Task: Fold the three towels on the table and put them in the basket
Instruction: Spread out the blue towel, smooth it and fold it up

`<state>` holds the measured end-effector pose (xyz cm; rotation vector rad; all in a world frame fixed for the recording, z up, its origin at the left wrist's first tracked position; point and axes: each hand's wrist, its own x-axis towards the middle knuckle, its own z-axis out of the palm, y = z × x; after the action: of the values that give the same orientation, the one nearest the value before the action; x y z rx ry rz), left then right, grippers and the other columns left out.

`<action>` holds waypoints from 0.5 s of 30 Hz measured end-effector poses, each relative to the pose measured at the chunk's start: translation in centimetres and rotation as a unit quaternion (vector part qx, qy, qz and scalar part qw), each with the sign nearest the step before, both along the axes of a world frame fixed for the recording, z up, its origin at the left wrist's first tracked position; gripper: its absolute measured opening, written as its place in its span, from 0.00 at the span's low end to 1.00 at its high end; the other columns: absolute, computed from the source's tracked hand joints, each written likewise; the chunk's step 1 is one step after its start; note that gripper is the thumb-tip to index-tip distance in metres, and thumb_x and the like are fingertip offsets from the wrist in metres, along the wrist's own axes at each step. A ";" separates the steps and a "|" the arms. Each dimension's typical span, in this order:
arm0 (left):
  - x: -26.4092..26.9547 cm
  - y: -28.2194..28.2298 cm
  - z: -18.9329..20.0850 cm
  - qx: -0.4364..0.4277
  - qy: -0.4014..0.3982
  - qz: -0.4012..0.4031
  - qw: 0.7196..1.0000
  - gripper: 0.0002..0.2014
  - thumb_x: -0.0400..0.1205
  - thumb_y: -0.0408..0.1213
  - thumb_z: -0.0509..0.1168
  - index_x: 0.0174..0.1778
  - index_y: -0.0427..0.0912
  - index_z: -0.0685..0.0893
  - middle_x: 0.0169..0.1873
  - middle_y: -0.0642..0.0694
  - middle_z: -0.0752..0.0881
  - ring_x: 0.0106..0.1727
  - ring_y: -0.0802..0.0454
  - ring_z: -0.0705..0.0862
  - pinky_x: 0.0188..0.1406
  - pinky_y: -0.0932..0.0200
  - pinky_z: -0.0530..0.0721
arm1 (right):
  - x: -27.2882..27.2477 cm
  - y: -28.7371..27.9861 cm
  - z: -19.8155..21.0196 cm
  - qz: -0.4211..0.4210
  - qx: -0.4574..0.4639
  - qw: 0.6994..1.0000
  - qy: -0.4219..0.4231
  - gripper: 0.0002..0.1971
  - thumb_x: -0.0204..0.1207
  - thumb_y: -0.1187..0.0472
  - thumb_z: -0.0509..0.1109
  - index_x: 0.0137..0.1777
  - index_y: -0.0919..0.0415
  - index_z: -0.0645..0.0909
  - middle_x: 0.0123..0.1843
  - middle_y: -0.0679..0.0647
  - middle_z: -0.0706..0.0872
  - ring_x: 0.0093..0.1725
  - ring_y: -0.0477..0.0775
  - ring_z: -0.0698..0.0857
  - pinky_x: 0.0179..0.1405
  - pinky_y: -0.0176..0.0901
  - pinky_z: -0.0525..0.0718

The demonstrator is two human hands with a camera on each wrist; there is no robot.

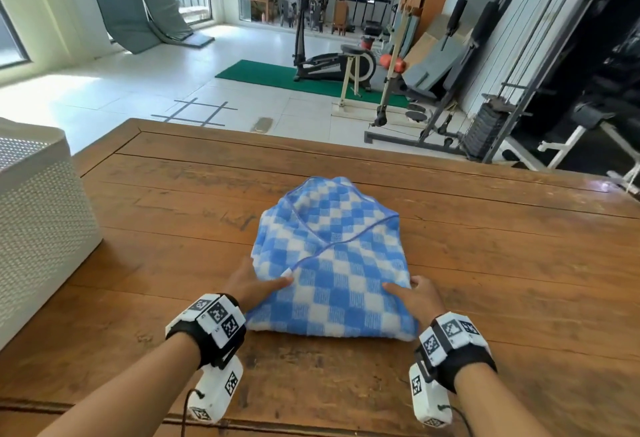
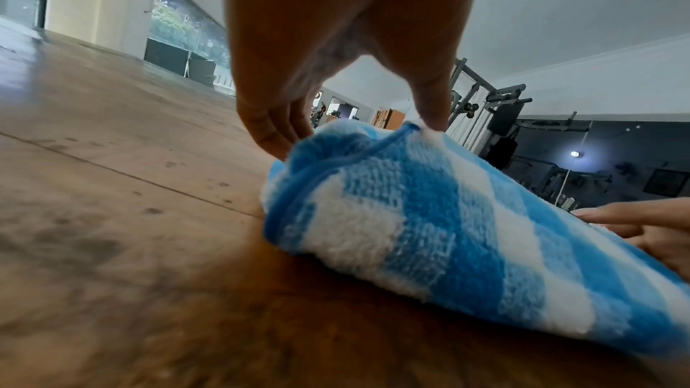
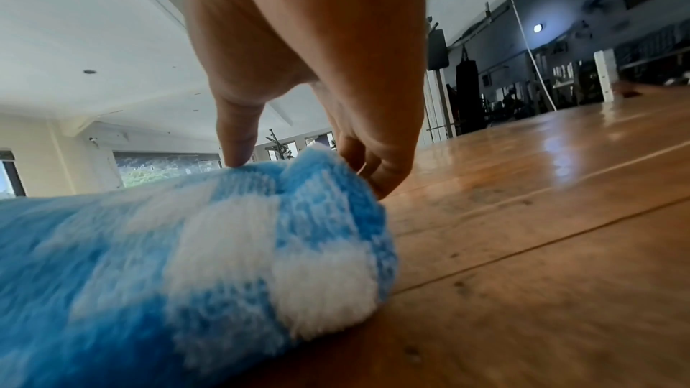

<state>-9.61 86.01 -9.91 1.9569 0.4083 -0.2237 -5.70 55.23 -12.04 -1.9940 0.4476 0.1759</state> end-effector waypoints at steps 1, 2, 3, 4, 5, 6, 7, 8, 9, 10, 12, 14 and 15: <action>0.2 -0.4 0.1 0.014 0.014 -0.005 1.000 0.31 0.68 0.50 0.79 0.61 0.42 0.73 0.55 0.49 0.81 0.55 0.49 0.81 0.51 0.56 0.78 | 0.6 0.1 0.0 0.003 0.023 1.000 0.011 0.22 0.66 0.55 0.82 0.54 0.66 0.81 0.51 0.58 0.88 0.51 0.60 0.87 0.48 0.50 0.85; 0.6 -0.6 -0.1 0.034 0.033 -0.006 0.999 0.28 0.70 0.47 0.79 0.59 0.40 0.76 0.55 0.48 0.81 0.54 0.48 0.80 0.51 0.56 0.77 | 1.1 0.1 -0.1 0.006 0.045 0.999 0.030 0.22 0.65 0.54 0.83 0.53 0.66 0.82 0.50 0.58 0.89 0.51 0.60 0.88 0.49 0.51 0.86; 0.9 -0.7 0.0 0.054 0.048 -0.009 0.997 0.24 0.70 0.46 0.78 0.55 0.39 0.78 0.55 0.46 0.82 0.54 0.46 0.80 0.51 0.54 0.77 | 1.6 0.1 -0.2 0.007 0.069 0.997 0.044 0.20 0.64 0.54 0.83 0.51 0.65 0.84 0.48 0.58 0.89 0.50 0.60 0.88 0.50 0.52 0.87; 1.2 -0.5 -0.1 0.062 0.063 -0.009 0.996 0.21 0.71 0.46 0.78 0.51 0.40 0.78 0.56 0.44 0.82 0.53 0.46 0.80 0.51 0.53 0.77 | 2.0 0.2 -0.2 0.009 0.090 0.994 0.053 0.18 0.64 0.55 0.83 0.48 0.64 0.84 0.46 0.59 0.89 0.48 0.61 0.89 0.48 0.53 0.87; 1.3 -0.4 0.1 0.064 0.063 -0.003 0.996 0.20 0.71 0.46 0.78 0.49 0.40 0.78 0.56 0.44 0.81 0.54 0.45 0.80 0.50 0.53 0.76 | 2.4 0.2 -0.3 0.010 0.109 0.993 0.052 0.15 0.64 0.58 0.83 0.46 0.64 0.84 0.45 0.59 0.89 0.46 0.61 0.89 0.45 0.53 0.87; 1.6 -0.1 -0.2 0.062 0.061 0.004 0.996 0.21 0.71 0.45 0.78 0.50 0.38 0.78 0.56 0.45 0.81 0.55 0.44 0.80 0.50 0.54 0.76 | 2.8 0.3 -0.2 0.009 0.122 0.991 0.047 0.14 0.65 0.61 0.83 0.46 0.65 0.84 0.44 0.60 0.89 0.44 0.61 0.89 0.43 0.53 0.87; 1.8 0.0 -0.2 0.051 0.047 0.010 0.998 0.21 0.71 0.43 0.78 0.52 0.36 0.78 0.56 0.44 0.81 0.55 0.44 0.81 0.47 0.55 0.76 | 3.2 0.4 -0.1 0.007 0.134 0.990 0.035 0.14 0.65 0.65 0.82 0.48 0.67 0.83 0.45 0.61 0.89 0.43 0.62 0.88 0.43 0.54 0.87; 1.9 -0.1 -0.1 0.029 0.021 0.023 0.999 0.20 0.71 0.40 0.78 0.51 0.34 0.78 0.54 0.42 0.83 0.51 0.45 0.82 0.42 0.57 0.77 | 3.6 0.6 0.0 0.002 0.140 0.990 0.018 0.15 0.65 0.69 0.81 0.50 0.67 0.83 0.46 0.62 0.89 0.43 0.63 0.88 0.43 0.55 0.87; 1.6 -0.2 0.2 0.005 -0.024 0.036 0.999 0.19 0.71 0.37 0.79 0.48 0.32 0.78 0.50 0.41 0.85 0.46 0.48 0.83 0.36 0.61 0.78 | 3.9 0.6 0.1 -0.004 0.143 0.990 -0.005 0.16 0.65 0.71 0.80 0.51 0.66 0.82 0.46 0.62 0.89 0.43 0.63 0.88 0.43 0.55 0.87; 1.3 -0.4 0.5 -0.017 -0.061 0.051 0.997 0.19 0.69 0.36 0.80 0.46 0.30 0.79 0.45 0.42 0.86 0.41 0.50 0.83 0.31 0.63 0.78 | 4.1 0.6 0.4 -0.008 0.145 0.989 -0.027 0.15 0.65 0.71 0.79 0.51 0.63 0.81 0.46 0.61 0.89 0.42 0.62 0.88 0.42 0.56 0.88; 0.6 -0.4 0.7 -0.046 -0.118 0.081 0.989 0.27 0.60 0.43 0.81 0.44 0.29 0.79 0.39 0.42 0.87 0.39 0.48 0.85 0.32 0.58 0.83 | 4.0 0.6 1.1 -0.017 0.160 0.985 -0.069 0.16 0.66 0.70 0.77 0.52 0.60 0.82 0.47 0.61 0.89 0.43 0.63 0.89 0.44 0.60 0.89; -0.3 0.0 0.5 -0.096 -0.144 0.103 0.979 0.33 0.49 0.49 0.80 0.43 0.35 0.77 0.42 0.37 0.88 0.41 0.43 0.87 0.39 0.44 0.85 | 2.8 0.7 2.2 -0.038 0.185 0.977 -0.100 0.16 0.64 0.68 0.74 0.53 0.61 0.83 0.44 0.60 0.89 0.41 0.62 0.89 0.40 0.56 0.88; -0.9 0.3 0.4 -0.128 -0.135 0.116 0.976 0.35 0.46 0.48 0.80 0.46 0.38 0.76 0.45 0.36 0.87 0.43 0.41 0.87 0.39 0.43 0.86 | 1.9 0.8 2.6 -0.048 0.197 0.973 -0.109 0.15 0.62 0.67 0.72 0.51 0.61 0.83 0.42 0.59 0.89 0.39 0.61 0.88 0.36 0.52 0.86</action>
<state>-10.51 86.26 -9.52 1.6410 0.4027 0.1333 -3.76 56.07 -9.42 -1.5762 0.3363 -0.0177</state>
